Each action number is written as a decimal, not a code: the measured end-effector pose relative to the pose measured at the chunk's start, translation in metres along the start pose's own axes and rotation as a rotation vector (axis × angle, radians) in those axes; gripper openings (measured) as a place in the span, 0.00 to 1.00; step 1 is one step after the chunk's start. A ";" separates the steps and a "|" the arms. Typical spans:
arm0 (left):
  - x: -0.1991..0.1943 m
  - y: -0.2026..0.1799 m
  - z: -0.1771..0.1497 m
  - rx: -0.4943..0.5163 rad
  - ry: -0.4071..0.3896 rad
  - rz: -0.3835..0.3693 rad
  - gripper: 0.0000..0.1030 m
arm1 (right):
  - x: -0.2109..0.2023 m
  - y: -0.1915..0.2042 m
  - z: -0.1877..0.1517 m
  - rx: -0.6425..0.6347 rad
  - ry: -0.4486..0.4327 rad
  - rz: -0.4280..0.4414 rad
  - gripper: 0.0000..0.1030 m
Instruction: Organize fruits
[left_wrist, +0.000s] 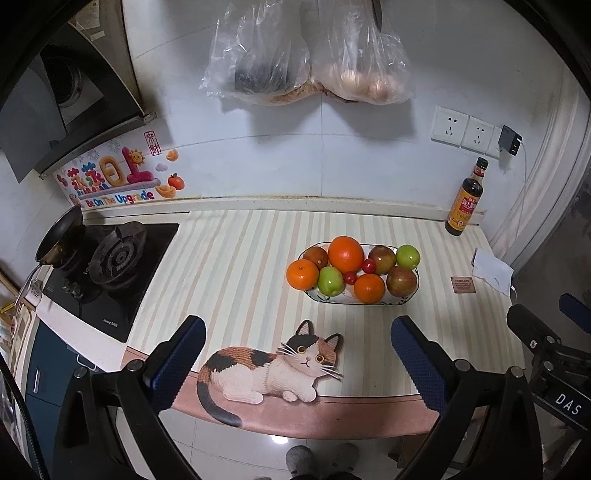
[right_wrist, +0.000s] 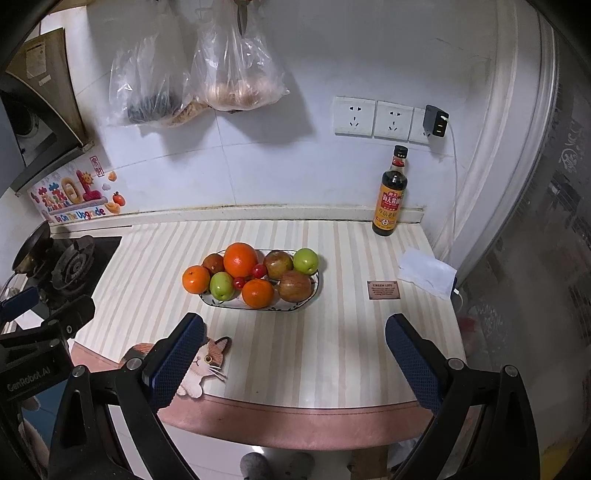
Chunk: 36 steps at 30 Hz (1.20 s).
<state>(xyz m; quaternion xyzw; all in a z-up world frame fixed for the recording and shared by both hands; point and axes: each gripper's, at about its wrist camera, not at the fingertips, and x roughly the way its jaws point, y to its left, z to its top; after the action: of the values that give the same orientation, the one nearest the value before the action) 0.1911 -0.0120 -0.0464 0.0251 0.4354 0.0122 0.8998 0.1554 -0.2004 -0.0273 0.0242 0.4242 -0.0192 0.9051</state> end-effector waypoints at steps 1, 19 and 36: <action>0.001 0.000 0.000 -0.002 0.002 -0.004 1.00 | 0.001 0.000 0.001 0.000 0.002 0.001 0.98; 0.007 -0.002 0.002 -0.015 0.018 -0.013 1.00 | 0.007 -0.003 0.004 -0.002 0.018 0.002 0.98; 0.008 -0.002 -0.002 -0.014 0.024 -0.017 1.00 | 0.009 -0.006 0.004 -0.001 0.022 0.003 0.98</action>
<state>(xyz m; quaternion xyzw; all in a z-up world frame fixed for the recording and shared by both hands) 0.1948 -0.0140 -0.0536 0.0149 0.4461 0.0080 0.8948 0.1635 -0.2065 -0.0319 0.0248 0.4342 -0.0172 0.9003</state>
